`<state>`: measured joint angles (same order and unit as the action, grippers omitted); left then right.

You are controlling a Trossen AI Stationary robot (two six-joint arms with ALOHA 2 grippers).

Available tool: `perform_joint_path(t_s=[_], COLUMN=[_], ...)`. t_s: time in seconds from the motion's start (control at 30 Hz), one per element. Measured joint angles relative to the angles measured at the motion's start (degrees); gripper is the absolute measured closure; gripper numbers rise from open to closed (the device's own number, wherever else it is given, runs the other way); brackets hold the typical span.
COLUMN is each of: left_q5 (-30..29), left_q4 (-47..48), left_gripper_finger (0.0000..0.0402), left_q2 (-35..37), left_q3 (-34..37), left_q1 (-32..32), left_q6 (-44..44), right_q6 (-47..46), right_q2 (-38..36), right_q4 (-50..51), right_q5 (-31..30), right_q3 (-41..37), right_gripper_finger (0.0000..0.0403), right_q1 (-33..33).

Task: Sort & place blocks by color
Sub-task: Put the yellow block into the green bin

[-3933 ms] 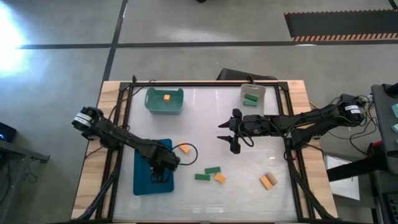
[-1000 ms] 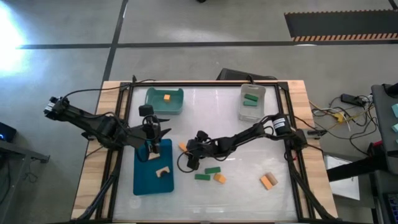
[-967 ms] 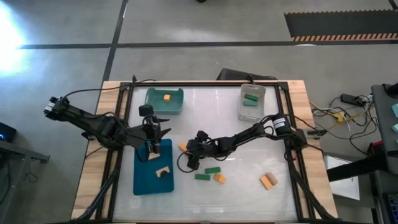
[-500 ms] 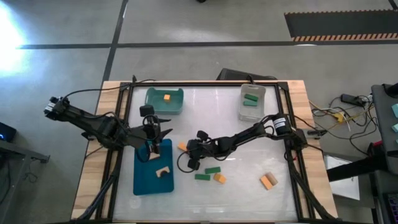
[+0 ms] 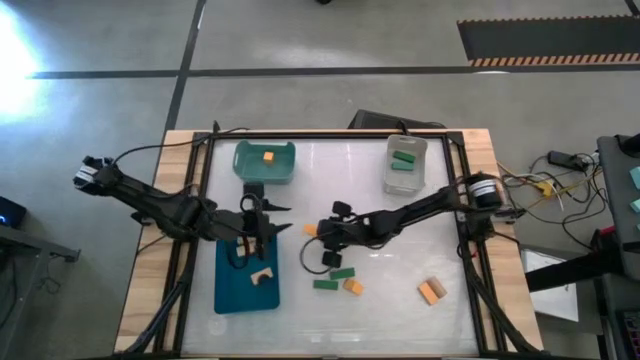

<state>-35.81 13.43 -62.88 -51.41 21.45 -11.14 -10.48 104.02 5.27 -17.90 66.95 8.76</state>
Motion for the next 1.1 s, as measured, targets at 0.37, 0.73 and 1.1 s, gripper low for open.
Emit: perform_joint_path(t_s=[0.37,0.73,1.1], left_q5=[5.7,14.8,20.5], left_q4=[-32.4,-42.9,-59.2], left_gripper_finger=[0.0245,0.0186,0.0123], left_q2=[-0.1,-2.2,-13.4], left_q3=[13.0,16.2,16.3], left_q1=[-2.6,-7.3,-8.9], left_q6=[-1.7,3.4,4.6], right_q6=[9.1,22.9,29.6], right_q2=[-18.4,-20.6,-20.1], right_q4=[-38.2,-59.2,-59.6], right_q5=[-1.5,-1.0,0.4], right_q3=[-25.2,-30.7,-27.2], right_gripper_finger=[0.0286,0.0286,0.0286], right_q1=[3.4,3.8,3.7])
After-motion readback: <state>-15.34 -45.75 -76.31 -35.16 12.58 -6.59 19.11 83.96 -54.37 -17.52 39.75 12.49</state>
